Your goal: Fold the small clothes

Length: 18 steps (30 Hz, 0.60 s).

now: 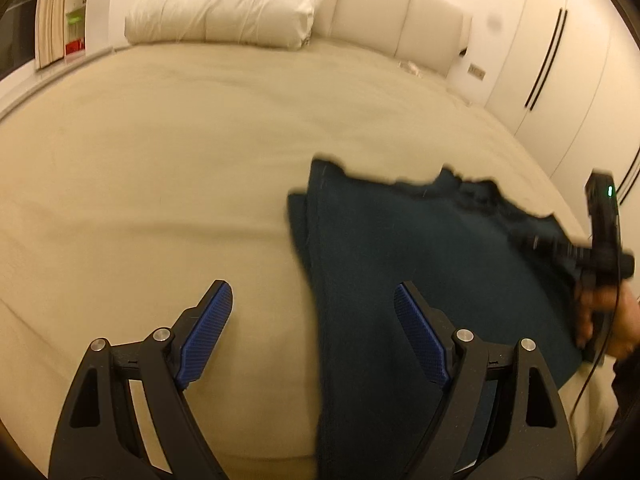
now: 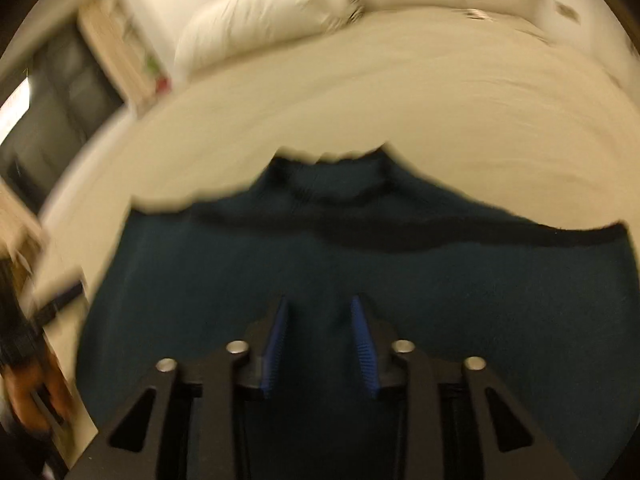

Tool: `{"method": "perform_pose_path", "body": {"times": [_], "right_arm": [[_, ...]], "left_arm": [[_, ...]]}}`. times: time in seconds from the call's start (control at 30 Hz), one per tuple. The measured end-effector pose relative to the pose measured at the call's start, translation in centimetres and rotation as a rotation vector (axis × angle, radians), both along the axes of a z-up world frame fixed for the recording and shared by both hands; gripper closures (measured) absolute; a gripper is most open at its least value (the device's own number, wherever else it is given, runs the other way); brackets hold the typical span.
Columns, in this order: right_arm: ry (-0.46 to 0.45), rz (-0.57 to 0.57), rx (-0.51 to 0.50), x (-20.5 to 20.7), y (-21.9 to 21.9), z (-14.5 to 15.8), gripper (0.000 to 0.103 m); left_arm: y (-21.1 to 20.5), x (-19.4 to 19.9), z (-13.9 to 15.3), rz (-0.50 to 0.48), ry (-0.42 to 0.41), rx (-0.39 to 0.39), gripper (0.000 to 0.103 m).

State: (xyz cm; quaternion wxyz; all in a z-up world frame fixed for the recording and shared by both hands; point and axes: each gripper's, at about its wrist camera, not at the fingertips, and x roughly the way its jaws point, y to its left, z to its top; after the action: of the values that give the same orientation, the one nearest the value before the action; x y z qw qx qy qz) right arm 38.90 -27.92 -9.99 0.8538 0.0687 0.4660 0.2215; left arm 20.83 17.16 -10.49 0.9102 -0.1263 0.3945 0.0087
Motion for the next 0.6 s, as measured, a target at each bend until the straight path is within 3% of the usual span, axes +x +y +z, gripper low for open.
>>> {"method": "perform_pose_path", "body": {"times": [0.07,0.1,0.13,0.23,0.3,0.4,0.5,0.57,0.6], "right_arm": [[-0.014,-0.118,-0.023,0.1,-1.4,0.8,0.082],[-0.027,-0.138,-0.012,-0.3,-1.8,1.4,0.07],[-0.059,-0.144,0.014,-1.2,-2.3,2.5,0.061],[-0.142,-0.127,0.092,-4.8,-3.1,4.6,0.049],[-0.142,-0.107,0.149,-6.6,-3.1,4.3,0.04],[-0.094,-0.107,0.054,-7.2,-2.8,1.7,0.038],[-0.067,-0.21,0.179,-7.7,-6.2,0.3,0.063],[-0.087,-0.306,0.204,-8.9,-9.1,1.2,0.06],[-0.124,-0.357,0.198,-9.9,-10.6,2.0,0.051]], "left_arm": [[0.6,-0.7,-0.5,0.024,0.015,-0.029,0.02],[1.0,-0.9,-0.6,0.037,0.017,-0.037,0.02],[1.1,-0.9,-0.6,0.048,0.013,-0.042,0.02],[0.6,-0.8,0.4,0.049,-0.031,-0.035,0.02],[-0.3,-0.8,1.3,0.032,-0.063,-0.023,0.02],[-2.7,0.3,1.4,-0.02,-0.056,0.055,0.02],[-3.9,1.9,-1.2,-0.062,0.06,0.067,0.02],[-3.3,1.3,-1.4,-0.047,0.042,0.037,0.02],[-3.1,1.1,-1.3,-0.033,0.04,0.029,0.02]]}}
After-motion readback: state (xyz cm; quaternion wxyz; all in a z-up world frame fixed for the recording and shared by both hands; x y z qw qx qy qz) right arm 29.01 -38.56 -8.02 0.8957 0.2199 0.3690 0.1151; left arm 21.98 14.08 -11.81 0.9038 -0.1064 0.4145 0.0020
